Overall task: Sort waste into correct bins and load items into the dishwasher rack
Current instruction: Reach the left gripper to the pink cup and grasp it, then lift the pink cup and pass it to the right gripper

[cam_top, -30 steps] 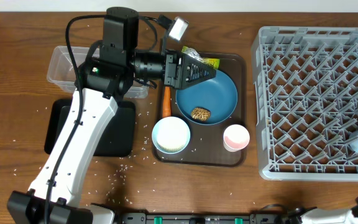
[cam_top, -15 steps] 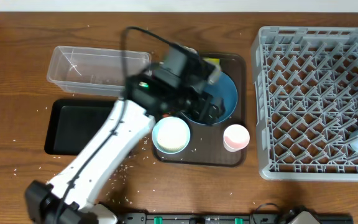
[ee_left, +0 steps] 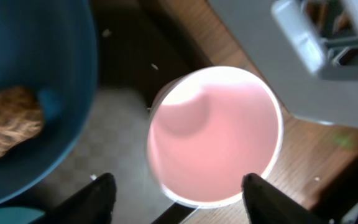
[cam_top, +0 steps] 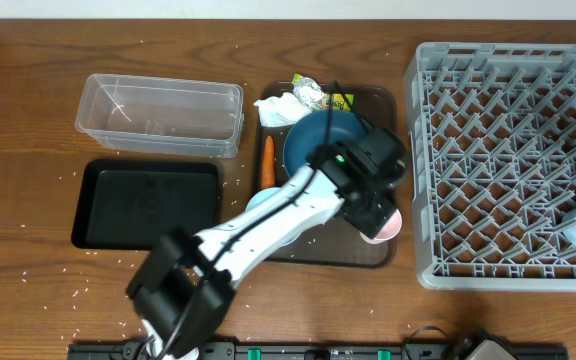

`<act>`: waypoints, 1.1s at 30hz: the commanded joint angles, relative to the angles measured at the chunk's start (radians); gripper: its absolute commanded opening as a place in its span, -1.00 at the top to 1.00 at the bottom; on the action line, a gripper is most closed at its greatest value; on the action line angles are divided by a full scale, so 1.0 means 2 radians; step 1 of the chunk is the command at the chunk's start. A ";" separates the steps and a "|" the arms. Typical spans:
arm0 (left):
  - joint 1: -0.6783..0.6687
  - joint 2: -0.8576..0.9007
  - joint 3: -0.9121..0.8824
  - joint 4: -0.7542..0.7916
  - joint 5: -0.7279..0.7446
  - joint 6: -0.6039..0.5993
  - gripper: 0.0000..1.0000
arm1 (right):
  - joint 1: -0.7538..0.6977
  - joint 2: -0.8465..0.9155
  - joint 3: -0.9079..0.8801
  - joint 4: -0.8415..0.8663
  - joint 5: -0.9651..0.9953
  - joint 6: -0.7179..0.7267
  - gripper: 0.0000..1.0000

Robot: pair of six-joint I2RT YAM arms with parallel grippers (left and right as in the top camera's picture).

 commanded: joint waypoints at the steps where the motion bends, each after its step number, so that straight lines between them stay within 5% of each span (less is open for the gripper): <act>1: 0.006 0.031 -0.003 -0.001 -0.012 -0.010 -0.11 | 0.007 -0.003 0.003 -0.004 0.006 0.006 -0.69; 10: 0.006 0.045 0.001 -0.001 -0.012 -0.017 0.82 | 0.007 -0.003 0.003 -0.008 0.006 -0.001 -0.76; 18: 0.064 -0.043 0.048 -0.058 0.023 -0.017 0.88 | 0.007 -0.003 0.003 -0.006 -0.037 -0.045 -0.83; 27: 0.276 -0.136 0.054 0.019 0.435 0.010 0.88 | 0.066 -0.002 0.003 0.007 -0.253 -0.184 -0.81; 33: 0.314 -0.135 0.054 0.021 0.546 0.004 0.88 | 0.193 -0.002 0.003 0.006 -0.273 -0.220 -0.82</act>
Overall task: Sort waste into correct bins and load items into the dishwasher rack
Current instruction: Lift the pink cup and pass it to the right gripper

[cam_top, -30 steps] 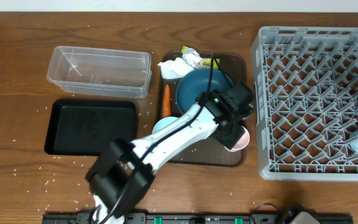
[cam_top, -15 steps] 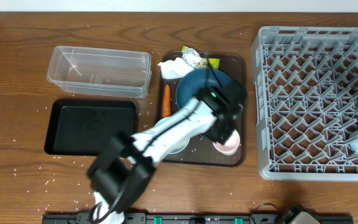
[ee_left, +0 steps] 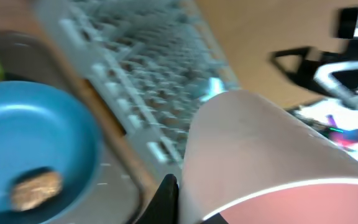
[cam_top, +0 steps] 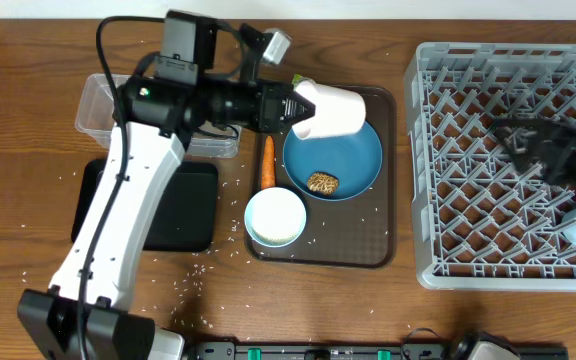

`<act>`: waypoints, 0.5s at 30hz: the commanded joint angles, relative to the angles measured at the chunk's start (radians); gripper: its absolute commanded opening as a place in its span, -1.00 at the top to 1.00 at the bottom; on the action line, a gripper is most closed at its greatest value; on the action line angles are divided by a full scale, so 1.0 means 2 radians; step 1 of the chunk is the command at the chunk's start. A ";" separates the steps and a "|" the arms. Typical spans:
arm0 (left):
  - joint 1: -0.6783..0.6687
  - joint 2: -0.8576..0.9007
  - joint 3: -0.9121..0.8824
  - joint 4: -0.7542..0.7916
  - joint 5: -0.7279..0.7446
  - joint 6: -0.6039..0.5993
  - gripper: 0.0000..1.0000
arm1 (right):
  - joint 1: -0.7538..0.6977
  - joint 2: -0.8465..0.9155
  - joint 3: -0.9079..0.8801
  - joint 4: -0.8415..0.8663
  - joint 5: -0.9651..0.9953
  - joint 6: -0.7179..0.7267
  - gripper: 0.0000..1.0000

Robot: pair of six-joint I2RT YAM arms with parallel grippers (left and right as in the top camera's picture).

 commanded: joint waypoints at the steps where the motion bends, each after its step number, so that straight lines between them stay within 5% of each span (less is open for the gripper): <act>1: -0.002 0.006 -0.003 0.003 0.117 0.003 0.88 | 0.077 -0.002 0.003 0.001 -0.051 -0.057 -0.82; 8: -0.017 0.006 -0.003 0.004 0.156 0.003 0.88 | 0.220 -0.002 0.003 0.054 -0.051 -0.091 -0.83; 15: -0.038 0.005 -0.003 0.005 0.159 0.003 0.87 | 0.277 -0.001 0.003 0.115 -0.051 -0.092 -0.85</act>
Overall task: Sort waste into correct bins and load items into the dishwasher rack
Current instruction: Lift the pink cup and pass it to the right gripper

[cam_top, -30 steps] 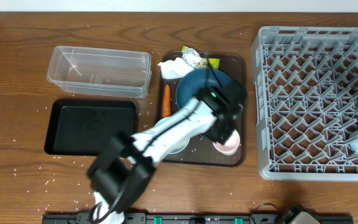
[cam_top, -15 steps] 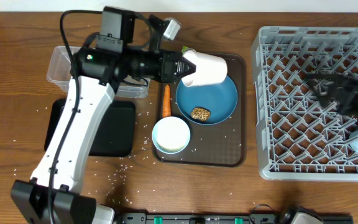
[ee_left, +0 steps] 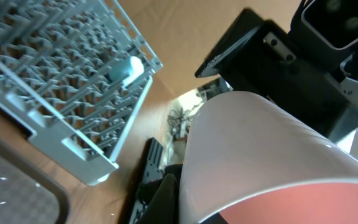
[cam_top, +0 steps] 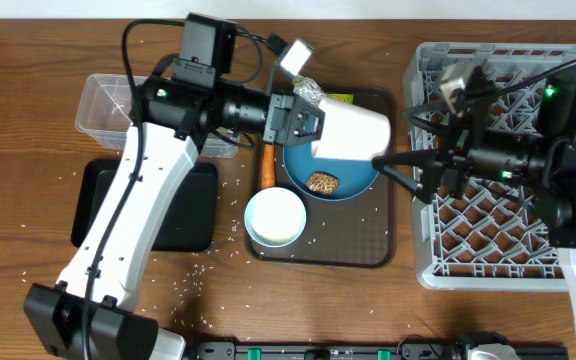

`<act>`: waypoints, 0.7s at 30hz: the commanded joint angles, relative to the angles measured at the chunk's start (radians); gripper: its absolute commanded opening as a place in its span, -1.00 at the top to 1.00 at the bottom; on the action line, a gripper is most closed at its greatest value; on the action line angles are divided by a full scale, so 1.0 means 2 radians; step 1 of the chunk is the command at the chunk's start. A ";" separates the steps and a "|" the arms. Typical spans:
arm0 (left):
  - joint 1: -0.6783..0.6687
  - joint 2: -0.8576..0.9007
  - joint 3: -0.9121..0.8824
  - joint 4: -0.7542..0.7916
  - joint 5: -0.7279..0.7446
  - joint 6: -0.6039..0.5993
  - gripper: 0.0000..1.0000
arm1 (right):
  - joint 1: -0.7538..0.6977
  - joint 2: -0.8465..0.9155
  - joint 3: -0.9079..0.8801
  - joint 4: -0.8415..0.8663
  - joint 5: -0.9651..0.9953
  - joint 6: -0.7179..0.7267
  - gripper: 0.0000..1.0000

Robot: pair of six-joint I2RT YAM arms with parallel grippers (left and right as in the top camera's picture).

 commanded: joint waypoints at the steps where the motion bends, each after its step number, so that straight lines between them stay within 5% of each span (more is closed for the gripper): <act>1: -0.008 0.001 -0.003 0.003 0.021 0.003 0.88 | 0.023 0.000 0.003 0.011 -0.009 -0.014 -0.85; 6: -0.012 0.001 -0.003 0.026 0.057 0.003 0.88 | 0.049 0.013 0.003 0.013 -0.009 -0.014 -0.79; 15: -0.012 -0.001 -0.003 0.040 0.060 0.003 0.88 | 0.054 0.017 0.003 0.008 -0.015 -0.013 -0.22; 19: -0.012 -0.001 -0.003 0.040 0.058 0.003 0.86 | 0.053 0.009 0.003 0.008 -0.037 -0.014 -0.13; 20: -0.012 -0.001 -0.003 0.040 0.058 0.003 0.68 | 0.053 0.006 0.003 0.008 -0.034 -0.014 -0.11; 21: -0.012 -0.001 -0.003 0.040 0.058 0.003 0.29 | 0.051 0.003 0.003 0.008 -0.026 -0.013 -0.11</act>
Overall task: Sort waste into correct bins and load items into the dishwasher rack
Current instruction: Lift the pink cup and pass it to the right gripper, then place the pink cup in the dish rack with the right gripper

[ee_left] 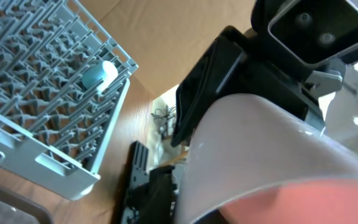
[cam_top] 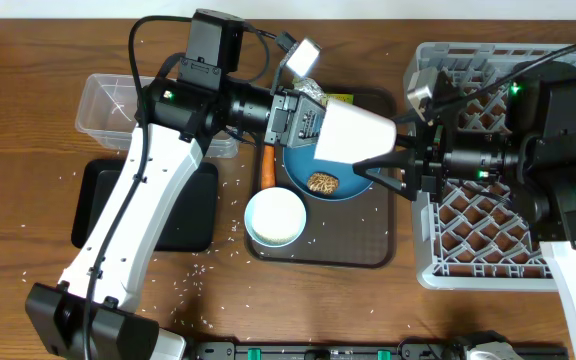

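My left gripper (cam_top: 311,127) is shut on a white cup with a pink inside (cam_top: 356,133), holding it on its side above the brown tray (cam_top: 368,250). In the left wrist view the cup (ee_left: 260,155) fills the lower right. My right gripper (cam_top: 386,172) is open, its fingers spread right at the cup's far end; I cannot tell whether they touch it. The grey dishwasher rack (cam_top: 468,265) stands on the right. On the tray lie a blue bowl (cam_top: 303,165) with a brown food scrap (cam_top: 320,182), a white bowl (cam_top: 275,217) and a carrot (cam_top: 267,165).
A clear plastic tub (cam_top: 158,112) and a black tray (cam_top: 148,205) sit left of the brown tray. Crumpled wrappers (cam_top: 310,92) lie at the brown tray's back edge. A small pale item (ee_left: 98,74) lies in the rack. Rice grains dot the wooden table (cam_top: 28,250).
The cup, still in my left gripper, has shifted a little to the right. My open right gripper has moved left from the rack's edge up to the cup's far end.
First my left gripper was open over the cup standing at the tray's front right corner, with the right arm far right. Then the left gripper held the cup on its side above the tray's back. Then the right arm was over the rack, open, and now meets the cup.
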`<act>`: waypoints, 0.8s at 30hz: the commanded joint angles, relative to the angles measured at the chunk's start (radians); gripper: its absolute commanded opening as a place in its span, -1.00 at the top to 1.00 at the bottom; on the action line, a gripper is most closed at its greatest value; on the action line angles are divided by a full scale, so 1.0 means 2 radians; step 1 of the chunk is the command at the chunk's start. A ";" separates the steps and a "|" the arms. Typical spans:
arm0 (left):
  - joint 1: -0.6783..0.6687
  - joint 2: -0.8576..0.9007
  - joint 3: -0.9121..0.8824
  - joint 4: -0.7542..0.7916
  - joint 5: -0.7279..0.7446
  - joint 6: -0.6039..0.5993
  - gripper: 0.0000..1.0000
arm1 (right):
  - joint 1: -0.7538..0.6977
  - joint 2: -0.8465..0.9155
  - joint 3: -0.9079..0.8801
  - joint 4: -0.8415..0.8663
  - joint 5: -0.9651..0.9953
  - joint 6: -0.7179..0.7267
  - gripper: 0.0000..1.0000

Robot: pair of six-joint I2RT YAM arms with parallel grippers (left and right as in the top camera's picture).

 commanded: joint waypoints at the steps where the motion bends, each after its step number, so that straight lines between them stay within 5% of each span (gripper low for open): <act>1: -0.001 -0.001 -0.003 0.002 0.011 0.001 -0.08 | 0.000 -0.017 0.003 0.000 0.002 -0.001 -0.10; 2: 0.000 -0.001 -0.003 0.003 0.010 0.001 -0.38 | -0.004 -0.021 0.003 0.000 0.017 0.004 -0.08; 4: 0.004 -0.001 -0.003 0.004 0.007 0.001 -0.59 | -0.019 -0.030 0.003 0.000 0.050 0.023 -0.04; 10: 0.011 -0.001 -0.003 0.004 0.001 0.001 -0.63 | -0.091 -0.058 0.003 -0.021 0.109 0.056 -0.01; 24: 0.013 -0.001 -0.003 0.005 -0.005 0.001 -0.65 | -0.345 -0.033 0.003 -0.144 0.448 0.265 0.00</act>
